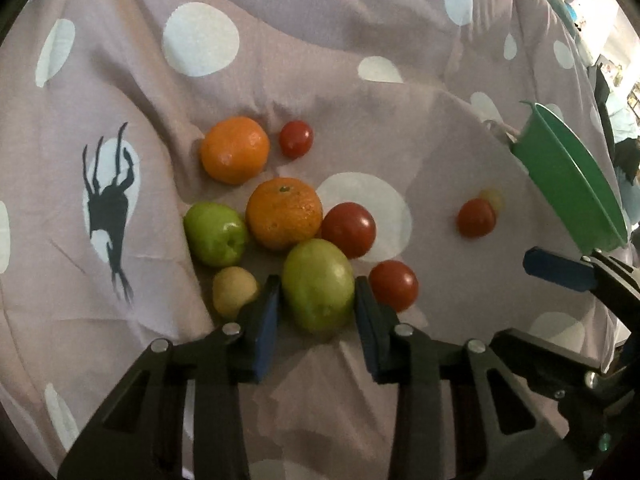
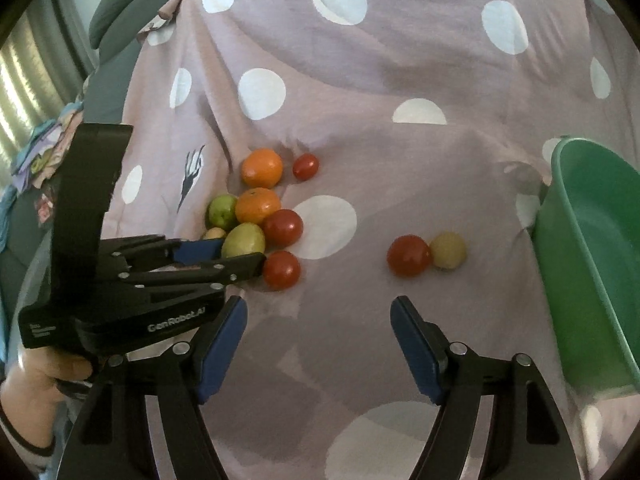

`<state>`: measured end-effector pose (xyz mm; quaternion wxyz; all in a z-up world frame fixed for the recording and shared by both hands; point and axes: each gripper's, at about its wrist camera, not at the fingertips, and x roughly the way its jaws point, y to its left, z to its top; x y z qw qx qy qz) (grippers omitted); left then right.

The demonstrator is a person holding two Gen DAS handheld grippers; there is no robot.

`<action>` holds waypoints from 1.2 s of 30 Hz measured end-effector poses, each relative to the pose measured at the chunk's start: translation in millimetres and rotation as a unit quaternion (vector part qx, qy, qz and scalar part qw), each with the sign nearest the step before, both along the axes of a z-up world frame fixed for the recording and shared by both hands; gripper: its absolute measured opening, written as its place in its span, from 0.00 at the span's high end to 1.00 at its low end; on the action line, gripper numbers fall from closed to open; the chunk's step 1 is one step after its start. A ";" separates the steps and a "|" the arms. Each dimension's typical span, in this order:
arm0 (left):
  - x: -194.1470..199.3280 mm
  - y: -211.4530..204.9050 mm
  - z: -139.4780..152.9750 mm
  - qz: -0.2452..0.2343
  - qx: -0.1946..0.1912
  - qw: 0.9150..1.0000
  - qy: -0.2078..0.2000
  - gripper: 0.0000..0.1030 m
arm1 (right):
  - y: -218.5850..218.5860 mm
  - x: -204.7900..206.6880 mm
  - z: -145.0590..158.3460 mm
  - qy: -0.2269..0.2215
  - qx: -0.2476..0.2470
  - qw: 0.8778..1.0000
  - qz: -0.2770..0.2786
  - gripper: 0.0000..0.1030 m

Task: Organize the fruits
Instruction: 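Grasp the large yellow-green fruit with the left tool, then grasp the green apple with the right tool while the left tool holds its fruit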

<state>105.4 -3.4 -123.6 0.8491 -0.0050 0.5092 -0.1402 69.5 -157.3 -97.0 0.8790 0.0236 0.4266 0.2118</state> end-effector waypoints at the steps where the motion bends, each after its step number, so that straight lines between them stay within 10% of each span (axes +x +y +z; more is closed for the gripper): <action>1: -0.3 -0.4 -0.6 0.002 -0.005 1.000 -0.002 0.66 | 0.0 1.1 0.0 0.000 0.000 1.000 0.001 0.26; 12: -18.4 32.8 24.6 0.019 -0.109 0.993 -0.044 0.67 | -2.0 7.0 -1.8 0.005 0.003 1.000 0.000 0.26; 20: -50.9 64.4 47.5 0.035 -0.084 0.993 -0.079 0.66 | -32.9 3.8 -2.5 0.002 0.017 0.999 -0.029 0.26; 27: -51.3 79.1 45.4 0.061 -0.092 0.990 -0.088 0.66 | 7.9 11.6 7.5 -0.009 0.034 0.998 0.052 0.27; 36: -54.9 101.4 50.6 0.090 -0.098 0.987 -0.094 0.66 | 84.7 68.9 -25.3 0.082 0.102 0.985 0.112 0.58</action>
